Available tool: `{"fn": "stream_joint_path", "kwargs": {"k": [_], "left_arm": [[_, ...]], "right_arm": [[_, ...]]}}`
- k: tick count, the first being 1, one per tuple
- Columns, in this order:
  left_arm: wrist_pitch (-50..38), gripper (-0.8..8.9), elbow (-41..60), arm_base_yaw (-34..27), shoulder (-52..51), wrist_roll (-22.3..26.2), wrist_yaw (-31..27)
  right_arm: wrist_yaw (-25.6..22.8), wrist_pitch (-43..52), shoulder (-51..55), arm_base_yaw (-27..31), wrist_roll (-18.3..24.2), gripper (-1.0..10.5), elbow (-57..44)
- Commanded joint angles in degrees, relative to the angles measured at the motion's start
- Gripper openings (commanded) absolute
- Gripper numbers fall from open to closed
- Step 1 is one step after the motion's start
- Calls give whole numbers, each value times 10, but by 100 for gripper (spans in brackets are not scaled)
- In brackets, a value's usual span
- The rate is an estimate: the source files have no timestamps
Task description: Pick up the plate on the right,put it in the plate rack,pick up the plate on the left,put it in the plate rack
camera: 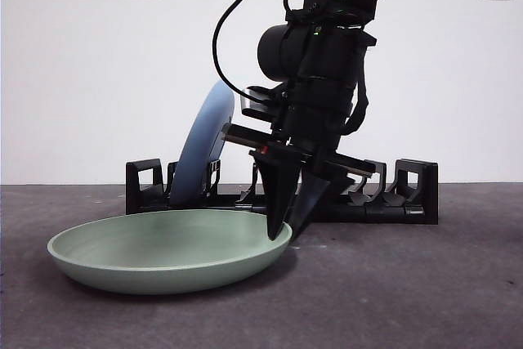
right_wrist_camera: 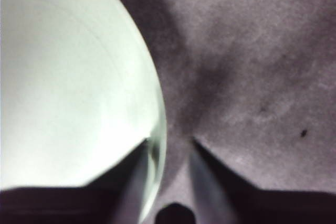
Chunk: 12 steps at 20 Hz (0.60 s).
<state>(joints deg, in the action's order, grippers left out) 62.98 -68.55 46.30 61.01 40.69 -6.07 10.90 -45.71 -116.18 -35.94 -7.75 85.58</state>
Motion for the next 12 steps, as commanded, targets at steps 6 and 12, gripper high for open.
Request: {"fn": "stream_joint_path", "kwargs": {"k": [6,12], "left_arm": [[0,387,1,19,0,6,0],[-1,387,1,63,0,53,-3]], "right_arm": [[17,-3,14,1,2,-12,-3],[29,-41,135,16,6,-12,13]]}}
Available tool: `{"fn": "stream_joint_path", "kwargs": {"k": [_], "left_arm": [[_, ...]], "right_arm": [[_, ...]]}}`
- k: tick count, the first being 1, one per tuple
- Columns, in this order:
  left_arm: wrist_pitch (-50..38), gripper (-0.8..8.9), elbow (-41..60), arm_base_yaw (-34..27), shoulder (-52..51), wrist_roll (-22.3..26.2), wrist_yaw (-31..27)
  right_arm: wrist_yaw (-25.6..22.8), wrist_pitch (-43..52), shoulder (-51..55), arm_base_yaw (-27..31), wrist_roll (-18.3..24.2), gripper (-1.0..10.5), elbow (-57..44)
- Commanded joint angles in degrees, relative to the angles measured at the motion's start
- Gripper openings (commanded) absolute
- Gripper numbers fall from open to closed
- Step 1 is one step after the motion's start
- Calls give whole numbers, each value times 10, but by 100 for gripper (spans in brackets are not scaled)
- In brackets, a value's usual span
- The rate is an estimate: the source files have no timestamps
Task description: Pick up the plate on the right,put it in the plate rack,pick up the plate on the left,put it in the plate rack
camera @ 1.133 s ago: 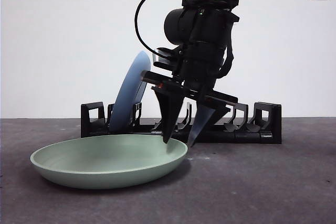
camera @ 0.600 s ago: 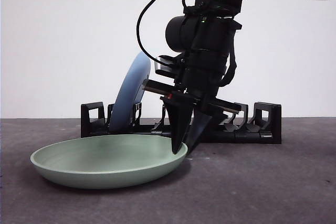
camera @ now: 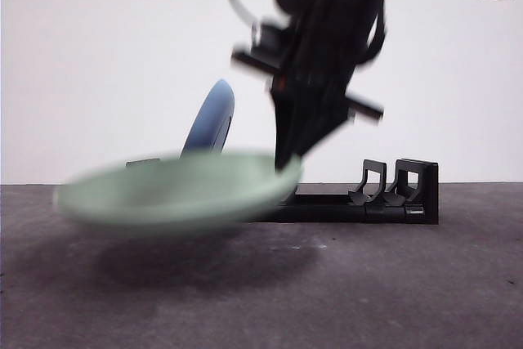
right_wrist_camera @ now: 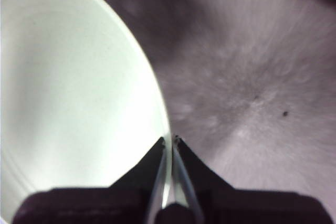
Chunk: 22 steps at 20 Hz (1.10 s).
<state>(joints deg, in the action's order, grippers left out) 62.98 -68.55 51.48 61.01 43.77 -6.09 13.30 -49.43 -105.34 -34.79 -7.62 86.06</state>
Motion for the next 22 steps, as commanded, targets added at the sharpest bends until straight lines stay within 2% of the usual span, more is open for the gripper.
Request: {"fn": "stream_joint_path", "kwargs": {"k": [1,6,9,14,22], "left_arm": [[-1,387,1,21,0,31,-16],[-27,387,1,78,0,95,-120],[-44,387,1,104,0,128,-126],[-58,382,1,112,0,185,-137],[-61,362,1,112,9,184,-135]], "right_arm": [[8,-13,48,10,6,-12,8],[43,-79,131,42,14,-12,8],[97,-94,161,58,13,-12,8],[144,-125,177,64,14,-12,9],[195,-121,178,64,11,-12,12]]}}
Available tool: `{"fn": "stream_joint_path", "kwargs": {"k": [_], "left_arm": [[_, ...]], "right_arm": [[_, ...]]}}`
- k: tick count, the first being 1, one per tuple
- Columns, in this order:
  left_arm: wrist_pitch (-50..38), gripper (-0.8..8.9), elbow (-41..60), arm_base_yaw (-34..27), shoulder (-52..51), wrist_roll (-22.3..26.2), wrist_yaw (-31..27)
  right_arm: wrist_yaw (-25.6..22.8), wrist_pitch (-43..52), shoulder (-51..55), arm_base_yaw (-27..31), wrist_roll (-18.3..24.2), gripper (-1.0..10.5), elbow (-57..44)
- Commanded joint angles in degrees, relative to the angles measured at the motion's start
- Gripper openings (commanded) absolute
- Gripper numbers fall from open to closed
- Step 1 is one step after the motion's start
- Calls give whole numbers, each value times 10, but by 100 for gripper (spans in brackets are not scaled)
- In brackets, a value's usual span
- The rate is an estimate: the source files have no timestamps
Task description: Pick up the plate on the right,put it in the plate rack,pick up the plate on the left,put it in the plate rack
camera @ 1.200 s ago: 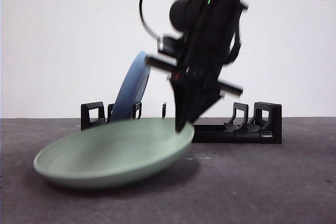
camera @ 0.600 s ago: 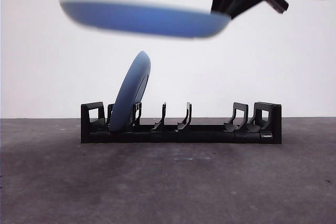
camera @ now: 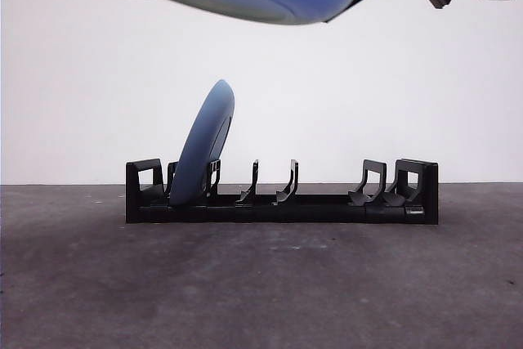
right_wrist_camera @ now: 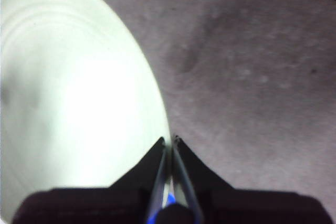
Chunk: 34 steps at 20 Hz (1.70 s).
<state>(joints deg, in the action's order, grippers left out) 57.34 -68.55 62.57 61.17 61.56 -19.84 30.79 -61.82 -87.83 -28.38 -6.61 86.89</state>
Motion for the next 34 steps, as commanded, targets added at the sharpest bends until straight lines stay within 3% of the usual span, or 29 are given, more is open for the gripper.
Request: {"fn": "stream_joint_path", "kwargs": {"k": [1,7,19,24,29,34], "left_arm": [[-5,321,1,2,10,6,3],[-3,-4,1,2,19,2,3],[0,-8,1,7,19,-6,4],[0,-9,1,14,19,-36,17],[-15,-8,1,14,19,-92,72],[-75,-8,1,13,19,-144,100]], "right_arm": [[24,2,3,0,1,-12,6],[22,-14,3,0,2,-12,24],[16,-24,3,0,9,-11,36],[13,-19,3,0,13,21,42],[-55,-24,4,0,15,325,89],[-113,-33,4,0,19,349,174]]}}
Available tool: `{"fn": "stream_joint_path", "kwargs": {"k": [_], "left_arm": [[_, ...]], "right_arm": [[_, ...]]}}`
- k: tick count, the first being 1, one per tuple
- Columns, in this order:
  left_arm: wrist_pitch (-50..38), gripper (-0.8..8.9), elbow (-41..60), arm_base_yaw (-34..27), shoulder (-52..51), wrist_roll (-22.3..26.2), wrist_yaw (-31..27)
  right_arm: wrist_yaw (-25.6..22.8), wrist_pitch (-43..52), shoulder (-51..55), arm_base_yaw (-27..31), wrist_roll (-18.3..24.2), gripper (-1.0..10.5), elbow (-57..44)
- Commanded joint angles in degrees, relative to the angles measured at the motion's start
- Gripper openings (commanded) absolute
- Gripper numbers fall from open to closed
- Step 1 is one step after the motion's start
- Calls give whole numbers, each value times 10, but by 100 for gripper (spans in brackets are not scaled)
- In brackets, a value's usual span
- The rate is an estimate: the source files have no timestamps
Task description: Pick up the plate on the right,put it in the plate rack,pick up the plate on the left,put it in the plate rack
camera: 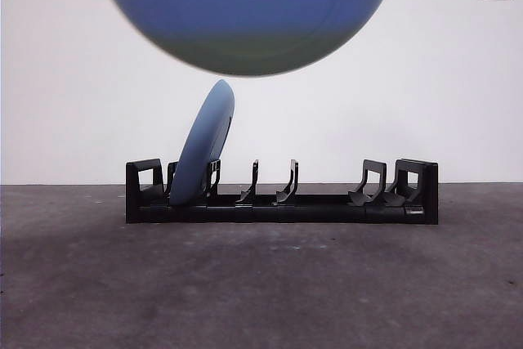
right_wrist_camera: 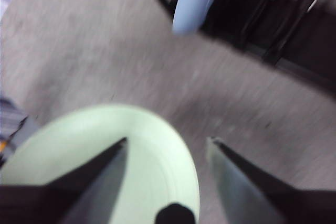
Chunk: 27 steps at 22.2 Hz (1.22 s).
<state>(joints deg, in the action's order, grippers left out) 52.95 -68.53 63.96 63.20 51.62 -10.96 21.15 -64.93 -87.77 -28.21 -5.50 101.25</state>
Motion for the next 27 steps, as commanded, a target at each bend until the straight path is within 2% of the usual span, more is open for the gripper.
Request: {"fn": "stream_joint_path", "kwargs": {"k": [1,3,6,13,17,21,27], "left_arm": [[-41,-8,1,-2,-2,-56,18],[-71,-8,1,-12,-2,-98,36],[-140,-8,1,-54,12,-180,81],[-332,-8,1,-166,107,-318,175],[-458,-8,1,-190,179,-386,171],[-531,-8,1,-202,217,-440,152],[-599,-8,1,-203,263,-467,72]], "right_arm": [[-26,-5,3,-1,8,349,49],[-66,-29,3,2,16,349,108],[-117,-107,11,2,53,347,198],[-126,-138,141,1,62,344,207],[-119,-139,223,1,56,344,153],[-116,-139,275,1,47,344,83],[-119,-139,350,1,30,343,-52]]}}
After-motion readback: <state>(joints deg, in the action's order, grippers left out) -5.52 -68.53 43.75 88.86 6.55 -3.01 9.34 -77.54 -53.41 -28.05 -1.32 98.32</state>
